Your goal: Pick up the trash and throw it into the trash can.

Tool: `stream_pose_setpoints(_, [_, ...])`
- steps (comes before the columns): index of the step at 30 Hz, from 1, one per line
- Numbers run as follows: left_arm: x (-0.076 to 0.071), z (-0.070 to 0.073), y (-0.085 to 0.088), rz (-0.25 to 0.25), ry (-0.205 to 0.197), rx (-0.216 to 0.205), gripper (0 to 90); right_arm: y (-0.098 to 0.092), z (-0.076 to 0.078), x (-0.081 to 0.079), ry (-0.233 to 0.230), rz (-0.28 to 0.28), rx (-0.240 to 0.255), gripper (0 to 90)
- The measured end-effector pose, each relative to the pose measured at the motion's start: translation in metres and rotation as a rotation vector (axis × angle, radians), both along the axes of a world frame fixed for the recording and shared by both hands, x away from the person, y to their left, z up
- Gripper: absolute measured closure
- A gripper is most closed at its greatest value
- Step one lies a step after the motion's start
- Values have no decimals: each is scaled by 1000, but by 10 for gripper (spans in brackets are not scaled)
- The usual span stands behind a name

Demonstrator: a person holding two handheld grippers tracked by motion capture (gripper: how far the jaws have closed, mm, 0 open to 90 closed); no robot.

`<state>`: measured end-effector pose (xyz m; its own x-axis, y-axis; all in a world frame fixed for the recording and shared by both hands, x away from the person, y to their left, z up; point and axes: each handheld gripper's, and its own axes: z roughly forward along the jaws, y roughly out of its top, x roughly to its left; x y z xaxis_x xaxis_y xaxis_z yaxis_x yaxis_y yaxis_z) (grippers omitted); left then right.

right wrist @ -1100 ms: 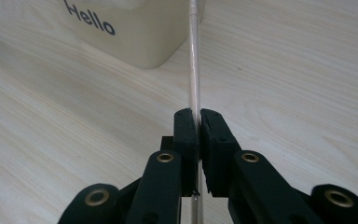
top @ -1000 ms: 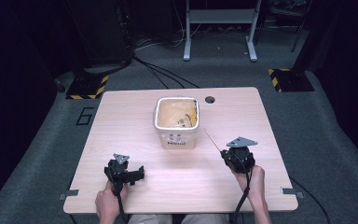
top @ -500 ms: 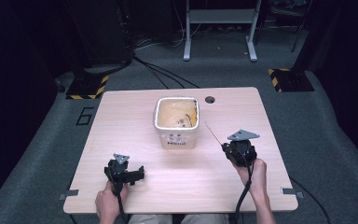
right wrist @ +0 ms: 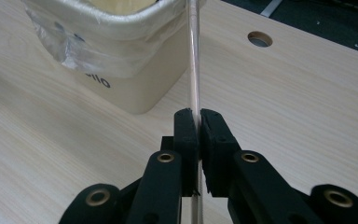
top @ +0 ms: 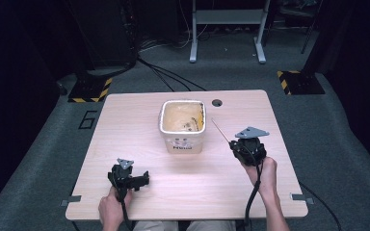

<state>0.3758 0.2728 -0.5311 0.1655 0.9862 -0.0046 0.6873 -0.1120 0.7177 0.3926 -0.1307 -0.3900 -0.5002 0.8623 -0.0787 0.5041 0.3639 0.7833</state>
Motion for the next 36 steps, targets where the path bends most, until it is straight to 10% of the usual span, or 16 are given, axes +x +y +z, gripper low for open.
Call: stream_pose_setpoints(36, [0,0,0,0,0,0,2,28,38,22,-53,73,-13,851])
